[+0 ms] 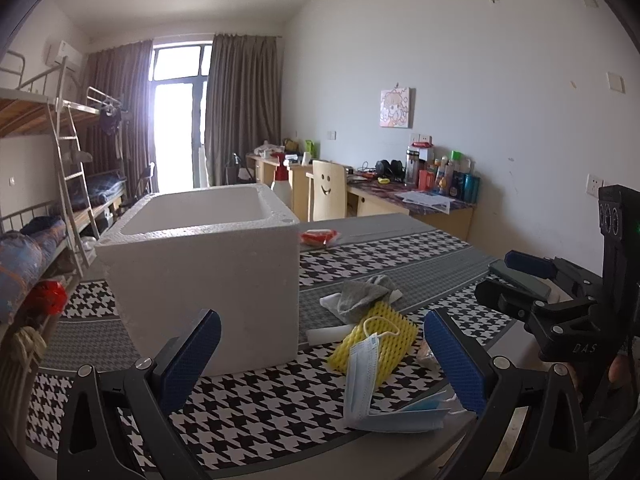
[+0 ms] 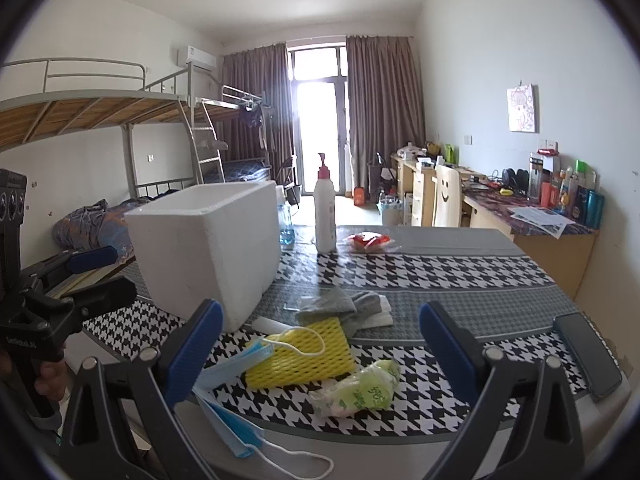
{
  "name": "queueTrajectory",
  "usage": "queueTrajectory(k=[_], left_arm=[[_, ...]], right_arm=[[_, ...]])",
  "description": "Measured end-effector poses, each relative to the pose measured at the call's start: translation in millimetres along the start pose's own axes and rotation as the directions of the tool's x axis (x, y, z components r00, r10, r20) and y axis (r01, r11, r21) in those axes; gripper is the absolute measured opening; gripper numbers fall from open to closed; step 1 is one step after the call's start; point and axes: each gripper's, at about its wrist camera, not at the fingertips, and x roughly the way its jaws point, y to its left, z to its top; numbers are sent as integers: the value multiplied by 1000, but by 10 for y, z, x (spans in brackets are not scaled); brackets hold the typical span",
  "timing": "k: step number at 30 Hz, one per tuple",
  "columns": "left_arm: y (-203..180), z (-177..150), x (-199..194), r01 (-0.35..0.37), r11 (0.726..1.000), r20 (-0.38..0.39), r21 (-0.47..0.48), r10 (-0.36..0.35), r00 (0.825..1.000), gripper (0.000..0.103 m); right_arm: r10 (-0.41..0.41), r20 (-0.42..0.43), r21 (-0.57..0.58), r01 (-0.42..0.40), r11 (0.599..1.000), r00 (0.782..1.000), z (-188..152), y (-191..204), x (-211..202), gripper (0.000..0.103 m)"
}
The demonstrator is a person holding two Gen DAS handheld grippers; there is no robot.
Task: Organize soft objects
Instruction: 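Close the left tool on the blue mask while the right tool nears the green bag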
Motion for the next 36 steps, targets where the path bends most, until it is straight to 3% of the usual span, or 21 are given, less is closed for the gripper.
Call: queueTrajectory(k=[24, 36], left_arm=[[-125, -257, 296, 37, 999, -140, 24, -33, 990, 102], [-149, -408, 509, 17, 1000, -221, 21, -12, 975, 102]], right_arm=[[-35, -124, 43, 41, 998, 992, -278, -194, 162, 100], [-43, -180, 77, 58, 995, 983, -418, -293, 289, 100]])
